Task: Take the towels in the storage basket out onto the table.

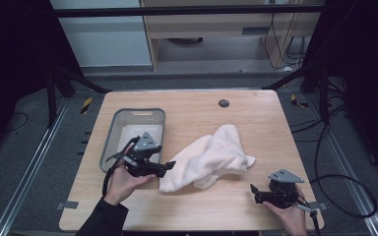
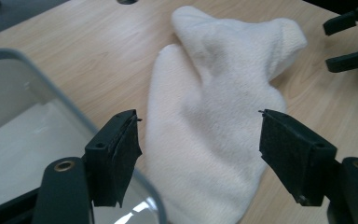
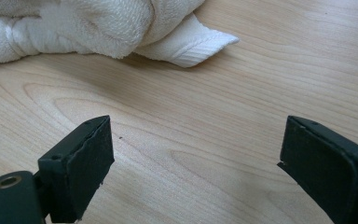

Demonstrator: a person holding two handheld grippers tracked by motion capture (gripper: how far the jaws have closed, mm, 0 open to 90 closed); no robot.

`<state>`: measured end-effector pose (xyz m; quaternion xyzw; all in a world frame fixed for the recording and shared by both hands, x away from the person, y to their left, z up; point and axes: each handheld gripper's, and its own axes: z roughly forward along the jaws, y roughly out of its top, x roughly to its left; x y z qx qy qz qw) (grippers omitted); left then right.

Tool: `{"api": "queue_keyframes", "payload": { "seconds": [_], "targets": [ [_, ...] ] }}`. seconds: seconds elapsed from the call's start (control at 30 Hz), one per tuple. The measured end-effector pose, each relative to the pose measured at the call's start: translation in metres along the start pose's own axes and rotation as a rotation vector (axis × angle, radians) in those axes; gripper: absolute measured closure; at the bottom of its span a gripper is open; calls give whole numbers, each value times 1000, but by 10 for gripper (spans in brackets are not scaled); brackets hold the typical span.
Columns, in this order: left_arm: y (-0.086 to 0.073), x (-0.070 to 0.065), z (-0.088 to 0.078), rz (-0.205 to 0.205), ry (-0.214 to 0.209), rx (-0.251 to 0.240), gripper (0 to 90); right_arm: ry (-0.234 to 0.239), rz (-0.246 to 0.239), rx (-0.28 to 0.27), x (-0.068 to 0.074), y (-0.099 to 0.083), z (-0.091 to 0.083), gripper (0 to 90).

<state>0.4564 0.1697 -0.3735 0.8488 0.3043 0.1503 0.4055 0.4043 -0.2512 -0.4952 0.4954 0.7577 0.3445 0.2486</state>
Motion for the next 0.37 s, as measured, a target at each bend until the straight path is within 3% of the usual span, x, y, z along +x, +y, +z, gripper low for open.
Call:
{"api": "queue_keyframes", "payload": {
  "seconds": [0.3, 0.37],
  "targets": [
    [-33, 18, -33, -83, 81, -62, 288, -7, 10, -4, -1, -1, 0, 90],
    [-44, 24, -41, -118, 100, -87, 290, -9, 12, -6, -2, -1, 0, 88]
  ]
}}
